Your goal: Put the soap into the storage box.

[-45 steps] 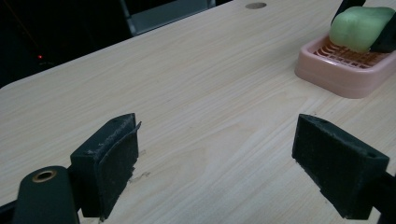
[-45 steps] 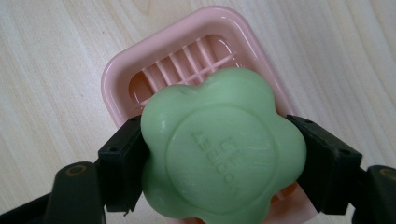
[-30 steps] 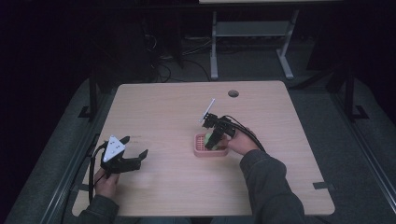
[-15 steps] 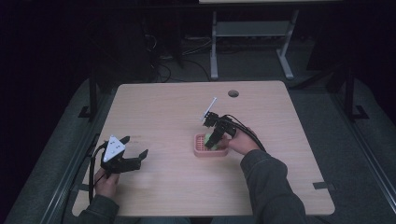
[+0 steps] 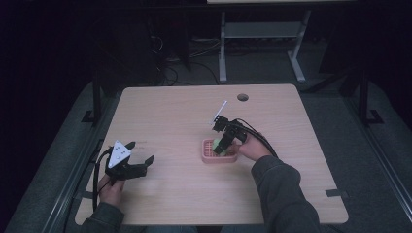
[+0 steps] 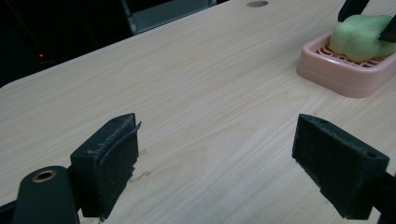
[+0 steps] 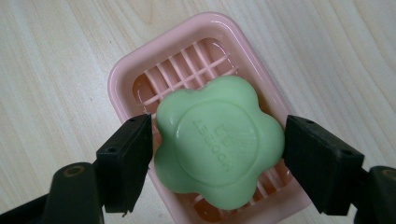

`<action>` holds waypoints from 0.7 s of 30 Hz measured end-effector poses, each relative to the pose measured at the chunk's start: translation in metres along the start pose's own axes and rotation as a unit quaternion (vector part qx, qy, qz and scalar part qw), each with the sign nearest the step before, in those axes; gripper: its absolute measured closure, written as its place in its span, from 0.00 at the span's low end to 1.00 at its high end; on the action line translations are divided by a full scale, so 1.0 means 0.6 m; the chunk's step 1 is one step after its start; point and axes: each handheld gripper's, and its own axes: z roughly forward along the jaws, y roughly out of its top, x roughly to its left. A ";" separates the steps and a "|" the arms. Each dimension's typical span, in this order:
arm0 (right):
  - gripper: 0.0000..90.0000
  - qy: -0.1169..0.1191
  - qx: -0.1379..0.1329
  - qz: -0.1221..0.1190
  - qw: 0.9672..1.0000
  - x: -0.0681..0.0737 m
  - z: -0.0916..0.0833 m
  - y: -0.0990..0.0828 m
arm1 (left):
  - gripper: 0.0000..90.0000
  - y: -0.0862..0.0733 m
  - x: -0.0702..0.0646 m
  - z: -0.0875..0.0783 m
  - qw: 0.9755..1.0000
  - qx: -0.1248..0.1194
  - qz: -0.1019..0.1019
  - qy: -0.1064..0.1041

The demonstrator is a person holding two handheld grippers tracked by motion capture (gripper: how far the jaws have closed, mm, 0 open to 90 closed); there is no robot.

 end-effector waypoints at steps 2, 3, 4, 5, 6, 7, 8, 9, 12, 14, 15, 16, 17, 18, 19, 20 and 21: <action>0.27 0.001 -0.003 0.001 1.000 -0.001 -0.001 -0.001 | 0.16 0.000 0.000 0.000 1.000 0.001 0.001 0.000; 0.27 0.002 -0.003 0.000 1.000 -0.001 -0.002 -0.001 | 0.16 0.000 0.000 0.001 1.000 0.001 0.001 -0.001; 0.28 0.002 -0.004 0.000 1.000 -0.001 -0.003 -0.001 | 0.16 0.000 0.000 0.001 1.000 0.001 0.001 -0.001; 0.27 0.003 -0.005 0.003 1.000 0.000 -0.005 -0.002 | 0.16 0.000 0.000 0.001 1.000 0.001 0.000 -0.001; 0.27 0.004 -0.006 0.003 1.000 0.000 -0.006 -0.002 | 0.16 0.000 0.000 0.000 1.000 0.001 0.000 -0.001; 0.27 0.004 -0.006 0.004 1.000 0.000 -0.006 -0.002 | 0.16 0.000 0.000 0.000 1.000 0.000 0.001 -0.001; 0.27 0.004 -0.006 0.005 1.000 0.001 -0.007 -0.003 | 0.16 0.000 0.000 0.000 1.000 0.001 0.002 -0.002; 0.27 0.004 -0.008 0.004 1.000 0.001 -0.008 -0.003 | 0.16 0.000 -0.001 -0.001 1.000 0.001 0.002 -0.003; 0.27 0.003 -0.010 0.005 1.000 0.002 -0.011 -0.002 | 0.16 -0.001 0.000 -0.003 1.000 0.001 0.003 -0.004; 0.27 0.002 -0.013 0.006 1.000 0.003 -0.013 -0.002 | 0.16 -0.002 0.000 -0.004 1.000 0.001 -0.001 -0.002; 0.27 0.002 -0.015 0.005 1.000 0.004 -0.014 -0.003 | 0.16 -0.002 0.001 -0.005 1.000 0.002 -0.001 -0.002; 0.27 0.002 -0.017 0.003 1.000 0.004 -0.016 -0.003 | 0.16 -0.002 0.001 -0.006 1.000 0.002 -0.001 -0.001; 0.27 0.001 -0.019 0.003 1.000 0.005 -0.018 -0.003 | 0.16 -0.002 0.002 -0.006 1.000 0.001 -0.001 -0.001; 0.27 0.001 -0.022 0.003 1.000 0.005 -0.019 -0.004 | 0.16 -0.003 0.001 -0.007 1.000 0.000 -0.002 -0.001; 0.27 0.002 -0.023 0.004 1.000 0.005 -0.021 -0.005 | 0.16 -0.003 0.001 -0.007 1.000 0.000 -0.002 -0.001; 0.27 0.003 -0.023 0.002 1.000 0.005 -0.022 -0.006 | 0.16 -0.003 0.001 -0.007 1.000 0.002 -0.001 -0.001; 0.27 0.001 -0.024 0.003 1.000 0.005 -0.023 -0.007 | 0.16 -0.004 0.001 -0.007 1.000 0.004 0.001 -0.002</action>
